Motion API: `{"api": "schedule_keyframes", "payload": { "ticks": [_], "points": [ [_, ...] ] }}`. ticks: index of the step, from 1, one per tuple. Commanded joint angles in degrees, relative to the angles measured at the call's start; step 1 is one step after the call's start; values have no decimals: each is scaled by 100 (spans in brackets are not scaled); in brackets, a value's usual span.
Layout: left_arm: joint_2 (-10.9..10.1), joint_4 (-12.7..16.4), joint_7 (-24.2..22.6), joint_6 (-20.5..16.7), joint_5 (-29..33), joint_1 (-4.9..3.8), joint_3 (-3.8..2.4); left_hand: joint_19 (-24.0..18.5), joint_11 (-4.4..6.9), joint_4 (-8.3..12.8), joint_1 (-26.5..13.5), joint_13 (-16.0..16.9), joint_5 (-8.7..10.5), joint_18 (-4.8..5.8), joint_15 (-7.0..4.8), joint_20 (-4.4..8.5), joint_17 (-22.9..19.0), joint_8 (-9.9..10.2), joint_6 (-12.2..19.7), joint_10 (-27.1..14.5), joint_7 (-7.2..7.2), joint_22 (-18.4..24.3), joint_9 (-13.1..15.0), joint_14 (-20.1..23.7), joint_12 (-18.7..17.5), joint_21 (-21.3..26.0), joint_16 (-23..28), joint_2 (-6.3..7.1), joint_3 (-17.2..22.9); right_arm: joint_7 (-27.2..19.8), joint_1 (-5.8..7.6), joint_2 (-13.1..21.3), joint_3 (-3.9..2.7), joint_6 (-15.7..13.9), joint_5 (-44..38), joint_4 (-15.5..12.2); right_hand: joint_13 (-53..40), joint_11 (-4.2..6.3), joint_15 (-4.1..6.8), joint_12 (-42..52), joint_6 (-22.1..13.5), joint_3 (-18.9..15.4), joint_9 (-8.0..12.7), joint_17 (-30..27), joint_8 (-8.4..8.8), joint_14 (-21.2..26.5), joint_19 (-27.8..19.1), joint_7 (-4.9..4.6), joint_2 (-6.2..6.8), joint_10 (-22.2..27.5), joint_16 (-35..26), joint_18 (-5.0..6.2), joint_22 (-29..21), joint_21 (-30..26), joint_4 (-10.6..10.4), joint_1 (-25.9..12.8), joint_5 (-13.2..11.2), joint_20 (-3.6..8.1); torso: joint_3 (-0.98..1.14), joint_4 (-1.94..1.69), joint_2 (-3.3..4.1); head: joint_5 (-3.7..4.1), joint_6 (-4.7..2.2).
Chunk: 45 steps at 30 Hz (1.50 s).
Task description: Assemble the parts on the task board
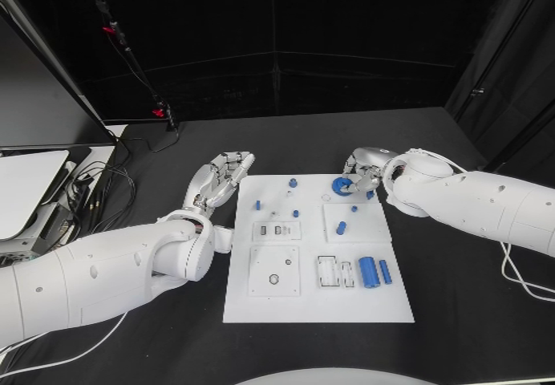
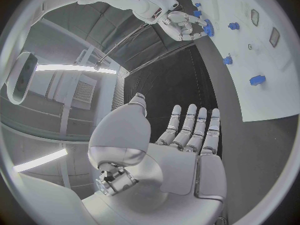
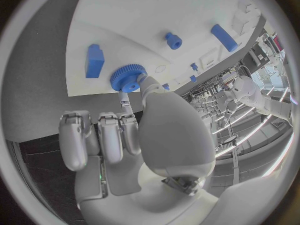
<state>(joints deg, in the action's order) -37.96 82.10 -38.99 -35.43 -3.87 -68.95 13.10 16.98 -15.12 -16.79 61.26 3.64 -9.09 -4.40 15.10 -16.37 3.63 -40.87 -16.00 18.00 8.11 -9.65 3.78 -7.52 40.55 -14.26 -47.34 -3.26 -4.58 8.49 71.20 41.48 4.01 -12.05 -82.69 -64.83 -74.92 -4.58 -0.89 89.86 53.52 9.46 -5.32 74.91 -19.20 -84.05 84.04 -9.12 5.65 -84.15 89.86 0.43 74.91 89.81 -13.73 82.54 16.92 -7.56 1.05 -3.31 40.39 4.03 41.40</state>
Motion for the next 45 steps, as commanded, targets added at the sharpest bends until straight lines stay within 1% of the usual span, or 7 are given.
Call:
{"api": "schedule_keyframes", "payload": {
  "ticks": [1, 11, 15, 20, 32, 40, 45],
  "points": [
    [-8, 14, -1436, 16, -36, -9, -5, 4, -5, 7, 3, 4, -19, -105, -4, -22, 6, 17, -42, 39, 891, 1, -5, -38, -19, -20, -7, -66, -29, 86, -26, -1, 22, 25, -35, 0, -1508, 48, 41, 14, 276, 65, 4, 1509, 53, -595, 596, 159, -113, -585, 14, -43, 1509, 19, 35, 148, -17, 62, 2, -1, 1, -4, 2],
    [-22, 25, -1435, 17, -36, -9, -5, 4, -5, 7, 3, 4, -19, -105, -4, -22, 6, 17, -42, 39, 891, 1, -5, -38, -19, -20, -7, -66, -29, -294, -26, 28, 21, -916, 91, -87, -1508, 62, 59, 14, 416, 113, 34, 1509, 158, -595, 596, 170, -156, -585, 14, -43, 1509, 19, 92, 191, -17, 81, -3, 4, 1, -32, -33],
    [-25, 26, -1434, 16, -36, -9, -5, 4, -5, 7, 3, 4, -19, -105, -4, -22, 6, 17, -42, 39, 891, 1, -5, -38, -19, -20, -7, -66, -29, -480, -22, 147, 16, -1400, 367, -324, -1508, 55, 60, 14, 465, 137, 56, 1509, 233, -595, 596, 157, -147, -585, 14, -43, 1509, 19, 154, 244, -1, 86, -5, -3, -2, -61, -34],
    [-27, 27, -1433, 15, -36, -9, -5, 5, -5, 7, 6, 4, -20, -104, -4, -22, 6, 18, -43, 40, 891, 0, -5, -39, -19, -22, -8, -72, -35, -579, 1, 251, 11, -1621, 580, -633, -1508, 50, 59, 14, 486, 142, 63, 1509, 260, -595, 596, 153, -143, -585, 14, -43, 1509, 19, 174, 258, 5, 86, -6, -1, -3, -78, -24],
    [-18, 18, -1427, 14, -36, -9, -5, 5, -5, 7, 6, 4, -20, -104, -4, -22, 6, 18, -43, 40, 891, 0, -5, -39, -19, -22, -8, -72, -35, -642, 30, -6, 6, -1503, 716, -968, -1508, 46, 56, 14, 506, 155, 73, 1509, 298, -595, 596, 146, -158, -585, 14, -43, 1509, 19, 191, 272, 19, 85, -1, -2, 1, -190, 0],
    [-8, 14, -1426, 13, -36, -9, -5, 5, -5, 7, 6, 4, -20, -104, -4, -22, 6, 18, -43, 40, 891, 0, -5, -39, -19, -22, -8, -72, -35, -571, 31, -356, 6, -1198, 693, -904, -1508, 41, 54, 14, 508, 157, 81, 1509, 326, -595, 596, 140, -158, -585, 14, -43, 1509, 19, 202, 277, 19, 85, 1, -4, 5, -281, 20],
    [-5, 9, -1424, 13, -36, -9, -5, 5, -5, 7, 6, 4, -20, -104, -4, -22, 6, 18, -43, 40, 891, 0, -5, -39, -19, -22, -8, -72, -35, -515, 29, -553, 7, -1028, 584, -771, -1508, 41, 54, 14, 508, 157, 81, 1509, 326, -595, 596, 140, -158, -585, 14, -43, 1509, 19, 202, 277, 19, 85, 0, -6, 6, -292, 32]
  ]
}}
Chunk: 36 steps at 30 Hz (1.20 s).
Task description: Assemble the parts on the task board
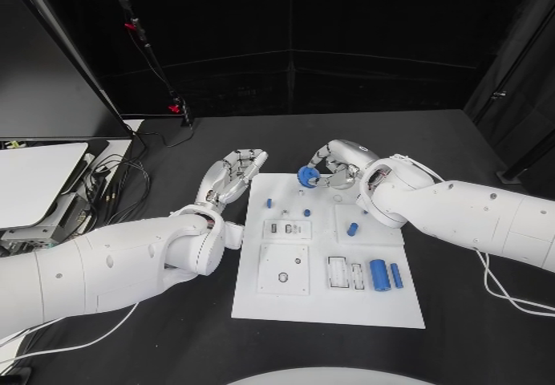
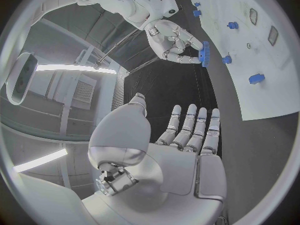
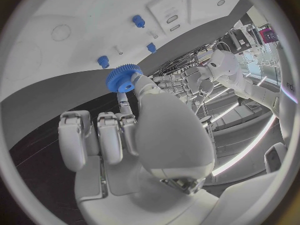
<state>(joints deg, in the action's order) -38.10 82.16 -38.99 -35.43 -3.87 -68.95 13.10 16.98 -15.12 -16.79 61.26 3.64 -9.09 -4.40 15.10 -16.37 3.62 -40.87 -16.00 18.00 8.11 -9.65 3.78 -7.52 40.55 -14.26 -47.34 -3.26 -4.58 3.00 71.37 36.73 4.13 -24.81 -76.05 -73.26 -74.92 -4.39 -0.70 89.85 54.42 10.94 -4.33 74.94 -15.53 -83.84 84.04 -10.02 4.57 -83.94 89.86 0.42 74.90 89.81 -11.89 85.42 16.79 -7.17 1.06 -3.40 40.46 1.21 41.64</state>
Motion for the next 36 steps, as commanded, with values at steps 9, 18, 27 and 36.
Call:
{"api": "schedule_keyframes", "payload": {
  "ticks": [9, 18, 27, 36],
  "points": [
    [18, -8, -1419, 16, -36, -9, -5, 5, -5, 6, 6, 4, -21, -104, -4, -22, 6, 19, -43, 41, 891, 0, -5, -39, -19, -22, -8, -72, -35, 147, 4, -335, -3, 502, -283, 324, -1508, 15, 32, 15, 434, 16, -4, 1506, 13, -616, 596, 223, -43, -606, 14, -42, 1510, 19, 59, 17, 17, 42, 1, 7, -2, -30, 25],
    [20, -11, -1415, 16, -36, -9, -5, 5, -5, 6, 6, 4, -21, -104, -4, -22, 6, 19, -43, 41, 891, 0, -5, -39, -19, -22, -8, -72, -35, 278, -14, -461, -2, 746, -515, 482, -1508, 12, 30, 15, 439, 17, 0, 1506, 32, -616, 596, 220, -38, -606, 14, -42, 1510, 19, 72, 25, 8, 41, 0, 15, -6, -43, 38],
    [22, -15, -1402, 13, -36, -9, -5, 6, -5, 6, 11, 4, -21, -104, -3, -23, 7, 22, -47, 44, 891, -1, -4, -42, -18, -27, -10, -84, -51, 364, -25, -516, 0, 899, -593, 548, -1508, 6, 27, 15, 439, 9, 9, 1506, 69, -616, 596, 212, -27, -606, 14, -42, 1510, 19, 82, 17, -10, 39, 0, 15, -4, -42, 43],
    [29, -22, -1390, 15, -36, -9, -5, 6, -5, 6, 11, 4, -21, -104, -3, -23, 7, 22, -47, 44, 891, -1, -4, -42, -18, -27, -10, -84, -51, 395, -32, -592, 0, 990, -618, 620, -1508, 3, 26, 15, 437, 5, 14, 1506, 88, -616, 596, 209, -22, -606, 14, -42, 1510, 19, 84, 9, -15, 37, 1, 14, -4, -44, 60]
  ]
}}
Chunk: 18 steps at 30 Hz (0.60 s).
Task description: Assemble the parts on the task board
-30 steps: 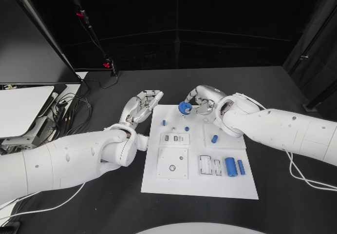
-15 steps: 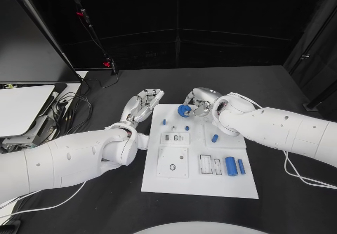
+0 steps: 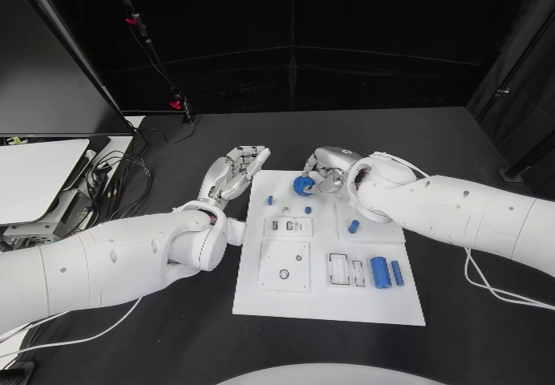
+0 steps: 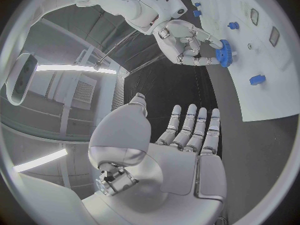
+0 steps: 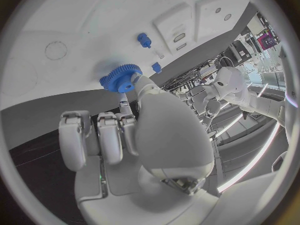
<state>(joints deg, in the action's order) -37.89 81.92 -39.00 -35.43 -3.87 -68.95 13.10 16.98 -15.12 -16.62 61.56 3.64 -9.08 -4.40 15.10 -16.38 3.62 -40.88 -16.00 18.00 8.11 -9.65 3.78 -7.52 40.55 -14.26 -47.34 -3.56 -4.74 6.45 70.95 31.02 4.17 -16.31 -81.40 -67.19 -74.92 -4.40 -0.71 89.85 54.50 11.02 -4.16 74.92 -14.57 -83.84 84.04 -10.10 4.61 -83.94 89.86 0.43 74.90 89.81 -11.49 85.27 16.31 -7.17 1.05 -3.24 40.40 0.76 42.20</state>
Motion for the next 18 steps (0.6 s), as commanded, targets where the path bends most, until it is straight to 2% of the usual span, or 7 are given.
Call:
{"api": "schedule_keyframes", "payload": {
  "ticks": [1, 18],
  "points": [
    [9, 2, -1389, 14, -36, -9, -5, 6, -5, -11, -19, 4, -21, -103, -4, -23, 7, 22, -47, 44, 891, -1, -4, -42, -18, -28, -10, -53, -34, 56, 9, -31, -4, 153, -87, 24, -1508, 3, 26, 15, 429, -3, -3, 1508, -9, -616, 596, 218, -26, -606, 14, -43, 1510, 19, 43, 25, 33, 38, 2, -2, 1, 1, 8],
    [-4, 18, -1374, 13, -36, -9, -5, 7, -5, -11, -16, 4, -22, -103, -3, -24, 7, 24, -48, 45, 891, -2, -4, -43, -18, -30, -11, -59, -39, 147, -33, -148, -3, 306, -158, 161, -1508, -1, 21, 15, 418, -14, 10, 1508, 48, -616, 596, 214, -17, -606, 14, -43, 1510, 19, 46, -1, 20, 34, 0, 1, 1, -7, 34]
  ]
}}
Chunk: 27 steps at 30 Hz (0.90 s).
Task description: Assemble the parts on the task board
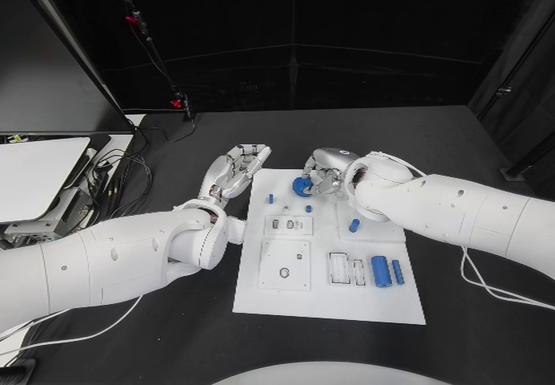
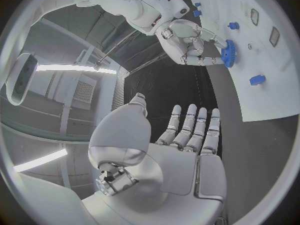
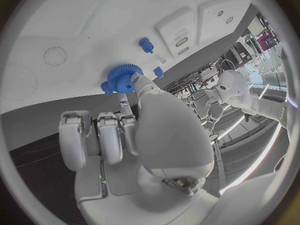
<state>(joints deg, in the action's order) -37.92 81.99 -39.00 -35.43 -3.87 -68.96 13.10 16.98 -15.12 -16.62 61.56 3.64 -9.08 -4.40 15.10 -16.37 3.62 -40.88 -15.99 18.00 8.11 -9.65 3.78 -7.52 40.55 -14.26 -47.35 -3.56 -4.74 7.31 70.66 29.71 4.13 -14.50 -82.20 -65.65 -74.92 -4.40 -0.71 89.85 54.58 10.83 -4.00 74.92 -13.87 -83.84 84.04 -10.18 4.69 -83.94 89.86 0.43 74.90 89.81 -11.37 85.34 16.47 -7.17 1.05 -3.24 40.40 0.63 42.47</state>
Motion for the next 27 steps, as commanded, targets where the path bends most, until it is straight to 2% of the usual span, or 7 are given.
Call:
{"api": "schedule_keyframes", "payload": {
  "ticks": [1, 9, 13, 18, 23, 24, 27],
  "points": [
    [-1, 12, -1373, 14, -36, -9, -5, 7, -4, -11, -16, 4, -22, -103, -4, -24, 7, 24, -48, 45, 891, -1, -4, -43, -18, -30, -11, -59, -39, 74, -7, -25, 1, 133, -86, 15, -1508, -1, 21, 15, 408, 5, -6, 1508, -16, -616, 596, 222, -26, -606, 14, -43, 1510, 19, 35, -9, 3, 33, -1, 2, 1, 6, 6],
    [-1, 13, -1368, 19, -36, -9, -5, 7, -4, -11, -16, 4, -22, -103, -4, -24, 7, 24, -48, 45, 891, -1, -4, -43, -18, -30, -11, -59, -39, 180, -26, -74, 1, 214, -140, 79, -1508, -2, 18, 15, 355, 8, 13, 1508, 88, -616, 596, 221, -27, -606, 14, -43, 1510, 19, 56, -16, -8, 29, 0, -2, 0, 13, 7],
    [-1, 12, -1363, 21, -36, -9, -5, 7, -4, -11, -16, 4, -22, -103, -4, -24, 7, 24, -48, 45, 891, -1, -4, -43, -18, -30, -11, -59, -39, 233, -39, -90, 1, 286, -154, 112, -1508, 18, 24, 15, 215, 9, 27, 1508, 254, -616, 596, 246, -16, -606, 14, -43, 1510, 19, 83, -27, -21, 31, 0, 0, 0, 13, 10],
    [3, 8, -1357, 26, -36, -9, -5, 5, -4, -10, -10, 4, -27, -102, -3, -24, 7, 26, -50, 47, 891, -1, -4, -44, -17, -31, -12, -70, -44, 270, -57, -93, 1, 433, -211, 124, -1508, 110, 86, 15, -131, 2, 26, 1508, 557, -616, 596, 355, 17, -606, 14, -43, 1510, 19, 124, -54, -55, 78, 0, -1, 0, 13, 15],
    [6, 4, -1352, 29, -36, -9, -5, 5, -4, -10, -10, 4, -27, -102, -3, -24, 7, 26, -50, 47, 891, -1, -4, -44, -17, -31, -12, -70, -44, 289, -66, -95, 1, 559, -236, 129, -1508, 220, 169, 15, -392, -5, 21, 1508, 754, -616, 596, 449, 38, -606, 14, -43, 1510, 19, 171, -57, -94, 149, 1, 0, 0, 10, 18],
    [6, 3, -1350, 30, -36, -9, -5, 5, -4, -10, -10, 4, -27, -102, -3, -24, 7, 26, -50, 47, 891, -1, -4, -44, -17, -31, -12, -70, -44, 286, -68, -96, 1, 577, -238, 129, -1508, 241, 187, 15, -435, -9, 19, 1508, 784, -616, 596, 461, 35, -606, 14, -43, 1510, 19, 175, -63, -140, 165, 1, -1, -1, 10, 18],
    [9, -3, -1344, 31, -36, -9, -5, 5, -4, -10, -10, 4, -27, -102, -3, -24, 7, 26, -50, 47, 891, -1, -4, -44, -17, -31, -12, -70, -44, 263, -71, -94, 1, 612, -242, 130, -1508, 302, 240, 15, -555, -67, 10, 1508, 868, -616, 596, 496, 21, -606, 14, -43, 1510, 19, 131, -148, -574, 226, 3, -3, -3, 11, 18]
  ]
}}
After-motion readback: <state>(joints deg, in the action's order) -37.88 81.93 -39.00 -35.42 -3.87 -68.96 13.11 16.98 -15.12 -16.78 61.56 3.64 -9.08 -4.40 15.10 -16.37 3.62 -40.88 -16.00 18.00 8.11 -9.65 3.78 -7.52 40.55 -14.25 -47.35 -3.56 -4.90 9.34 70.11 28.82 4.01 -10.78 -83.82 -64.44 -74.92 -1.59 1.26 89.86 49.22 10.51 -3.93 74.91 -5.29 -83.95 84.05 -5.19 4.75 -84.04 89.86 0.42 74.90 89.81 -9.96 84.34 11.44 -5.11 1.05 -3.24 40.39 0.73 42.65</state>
